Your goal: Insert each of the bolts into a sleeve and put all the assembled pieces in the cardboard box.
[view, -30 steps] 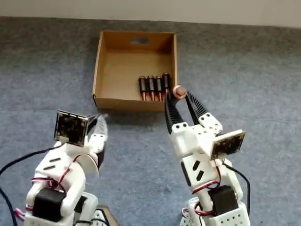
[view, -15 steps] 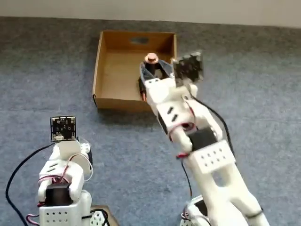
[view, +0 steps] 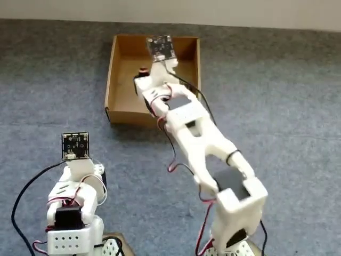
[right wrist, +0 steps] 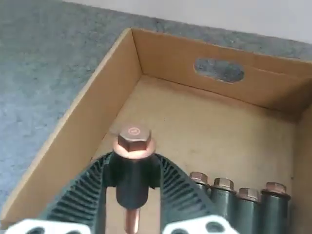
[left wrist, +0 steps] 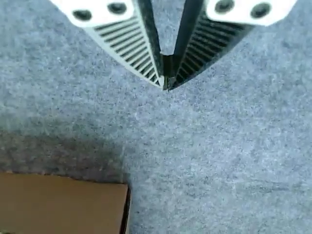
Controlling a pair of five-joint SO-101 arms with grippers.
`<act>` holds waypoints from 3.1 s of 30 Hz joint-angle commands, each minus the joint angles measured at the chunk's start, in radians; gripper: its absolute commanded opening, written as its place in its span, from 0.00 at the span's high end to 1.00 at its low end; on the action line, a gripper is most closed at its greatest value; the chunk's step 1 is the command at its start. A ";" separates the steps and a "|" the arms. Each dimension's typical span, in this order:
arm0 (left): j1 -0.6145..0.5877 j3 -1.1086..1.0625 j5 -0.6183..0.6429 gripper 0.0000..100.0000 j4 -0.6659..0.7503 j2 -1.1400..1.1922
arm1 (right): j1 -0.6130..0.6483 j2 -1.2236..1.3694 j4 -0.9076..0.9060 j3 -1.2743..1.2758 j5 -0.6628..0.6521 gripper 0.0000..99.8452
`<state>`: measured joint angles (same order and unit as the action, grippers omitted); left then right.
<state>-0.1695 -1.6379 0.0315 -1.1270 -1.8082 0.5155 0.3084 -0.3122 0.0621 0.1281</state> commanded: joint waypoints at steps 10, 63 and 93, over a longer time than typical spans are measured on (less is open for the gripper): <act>-0.001 0.007 -0.011 0.98 0.018 -0.002 | -0.010 0.216 -0.030 -0.191 0.014 0.99; -0.001 0.007 -0.011 0.97 0.021 -0.002 | -0.087 0.496 -1.158 -1.388 0.137 0.85; 0.001 -0.030 -0.011 0.98 0.091 -0.002 | -0.348 -0.952 -1.227 -0.041 0.037 1.00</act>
<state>-0.1695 -1.6717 0.0315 -1.0487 -1.8082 0.1749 -0.3099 -1.6809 -0.5163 0.2048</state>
